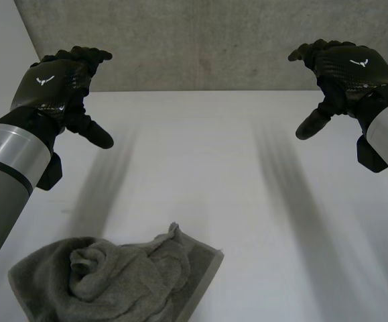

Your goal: Fold the towel.

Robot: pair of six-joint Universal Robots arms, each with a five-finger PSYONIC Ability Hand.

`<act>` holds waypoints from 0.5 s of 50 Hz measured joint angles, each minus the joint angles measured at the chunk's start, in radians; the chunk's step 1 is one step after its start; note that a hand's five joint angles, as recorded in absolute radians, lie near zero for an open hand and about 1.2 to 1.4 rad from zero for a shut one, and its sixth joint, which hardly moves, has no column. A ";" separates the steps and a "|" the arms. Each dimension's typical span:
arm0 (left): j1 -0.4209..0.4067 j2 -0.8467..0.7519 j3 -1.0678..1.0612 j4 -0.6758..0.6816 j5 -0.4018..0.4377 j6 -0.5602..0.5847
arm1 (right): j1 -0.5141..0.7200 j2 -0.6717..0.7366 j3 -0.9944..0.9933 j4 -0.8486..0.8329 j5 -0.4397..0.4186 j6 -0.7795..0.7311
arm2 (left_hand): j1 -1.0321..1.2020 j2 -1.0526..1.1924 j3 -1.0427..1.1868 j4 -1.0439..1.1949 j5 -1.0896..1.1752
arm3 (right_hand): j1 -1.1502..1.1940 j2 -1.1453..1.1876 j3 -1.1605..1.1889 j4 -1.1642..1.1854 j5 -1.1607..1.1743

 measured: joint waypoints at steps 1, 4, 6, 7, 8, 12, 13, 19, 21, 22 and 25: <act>0.000 0.000 0.000 0.000 0.000 0.000 | 0.000 0.000 0.000 0.000 0.000 0.000 | 0.000 0.000 0.000 0.000 0.000 | 0.000 0.000 0.000 0.000 0.000; 0.000 -0.001 0.001 -0.001 0.000 0.000 | 0.000 0.001 0.000 0.000 0.000 0.000 | 0.000 0.000 0.000 0.000 0.000 | 0.000 0.000 0.000 0.000 0.000; 0.000 -0.001 0.002 -0.003 0.000 0.001 | 0.000 0.002 -0.003 0.002 -0.001 0.000 | 0.000 0.001 0.001 0.000 0.000 | 0.000 0.000 0.000 0.000 0.000; 0.000 -0.001 0.004 -0.008 0.001 0.003 | 0.000 0.003 -0.006 0.005 -0.001 -0.001 | 0.000 0.005 0.005 0.004 0.000 | 0.000 0.000 0.000 0.000 0.000; 0.000 0.000 0.005 -0.011 0.002 0.005 | 0.000 0.004 -0.009 0.009 -0.001 -0.001 | 0.003 0.010 0.007 0.006 0.000 | 0.000 0.000 0.000 0.000 0.000; 0.000 0.001 0.008 -0.069 0.022 0.041 | -0.001 0.020 -0.030 0.061 -0.008 -0.013 | 0.004 0.017 0.015 0.014 0.000 | 0.000 0.000 0.000 0.000 0.000; 0.000 0.001 0.008 -0.081 0.026 0.049 | -0.002 0.024 -0.034 0.073 -0.010 -0.017 | 0.004 0.017 0.015 0.014 0.000 | 0.000 0.000 0.000 0.000 0.000; 0.001 -0.006 -0.032 -0.241 0.081 0.218 | 0.002 0.090 -0.063 0.249 -0.057 -0.121 | 0.004 0.015 0.014 0.013 0.000 | 0.000 0.000 0.000 0.000 0.000; 0.004 -0.008 -0.069 -0.279 0.092 0.290 | 0.007 0.115 -0.054 0.304 -0.087 -0.178 | 0.004 0.015 0.014 0.013 0.000 | 0.000 0.000 0.000 0.000 0.000; 0.005 -0.008 -0.083 -0.288 0.095 0.313 | 0.008 0.122 -0.049 0.317 -0.098 -0.195 | 0.004 0.015 0.014 0.013 0.000 | 0.000 0.000 0.000 0.000 0.000; 0.016 -0.008 -0.137 -0.303 0.099 0.391 | 0.020 0.148 -0.019 0.341 -0.148 -0.242 | 0.004 0.015 0.014 0.014 0.000 | 0.000 0.000 0.000 0.000 0.000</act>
